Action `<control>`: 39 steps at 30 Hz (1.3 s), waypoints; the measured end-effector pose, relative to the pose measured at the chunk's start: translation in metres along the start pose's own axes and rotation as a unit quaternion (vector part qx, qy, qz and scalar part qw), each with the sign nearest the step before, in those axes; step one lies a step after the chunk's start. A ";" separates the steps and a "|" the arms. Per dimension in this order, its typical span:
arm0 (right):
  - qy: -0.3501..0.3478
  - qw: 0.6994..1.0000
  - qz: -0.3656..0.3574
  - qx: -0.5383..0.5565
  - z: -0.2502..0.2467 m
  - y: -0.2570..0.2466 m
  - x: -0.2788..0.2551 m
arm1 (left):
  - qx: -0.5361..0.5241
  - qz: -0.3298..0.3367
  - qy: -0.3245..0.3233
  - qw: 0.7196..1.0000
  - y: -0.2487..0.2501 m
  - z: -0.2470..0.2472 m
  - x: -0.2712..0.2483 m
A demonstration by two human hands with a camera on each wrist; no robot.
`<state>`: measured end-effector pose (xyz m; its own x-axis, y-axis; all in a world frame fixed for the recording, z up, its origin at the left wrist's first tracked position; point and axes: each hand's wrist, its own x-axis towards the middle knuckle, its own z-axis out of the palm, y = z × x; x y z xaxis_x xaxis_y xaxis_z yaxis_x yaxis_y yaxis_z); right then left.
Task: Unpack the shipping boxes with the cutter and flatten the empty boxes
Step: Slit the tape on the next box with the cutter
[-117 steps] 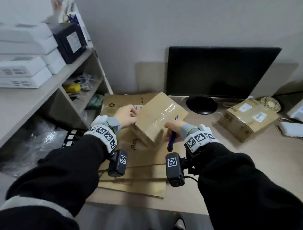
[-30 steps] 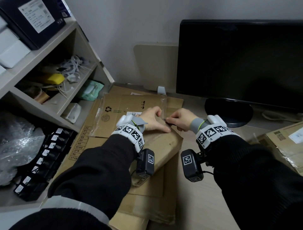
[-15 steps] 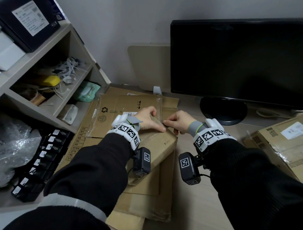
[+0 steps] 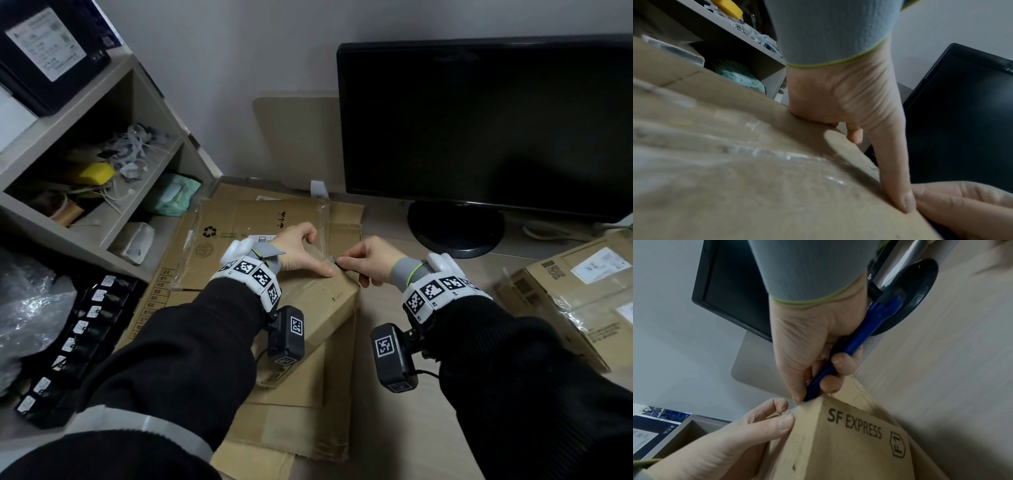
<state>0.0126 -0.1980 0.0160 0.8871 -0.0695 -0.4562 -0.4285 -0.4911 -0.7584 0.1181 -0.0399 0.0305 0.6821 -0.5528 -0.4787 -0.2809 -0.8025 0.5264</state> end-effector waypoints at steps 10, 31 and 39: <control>-0.005 1.000 -0.001 -0.021 -0.002 -0.004 0.005 | -0.053 0.039 0.007 0.998 -0.005 0.001 -0.001; -0.034 0.997 0.046 -0.046 -0.010 0.000 -0.024 | -0.046 0.028 -0.001 0.999 -0.008 0.001 0.007; 0.121 0.990 0.056 0.048 -0.011 -0.009 -0.020 | 0.006 0.010 -0.012 1.000 -0.011 -0.002 0.002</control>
<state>0.0011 -0.2016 0.0369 0.8429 -0.3306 -0.4245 -0.5310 -0.3840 -0.7554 0.1240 -0.0318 0.0251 0.6607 -0.5730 -0.4849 -0.3023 -0.7944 0.5269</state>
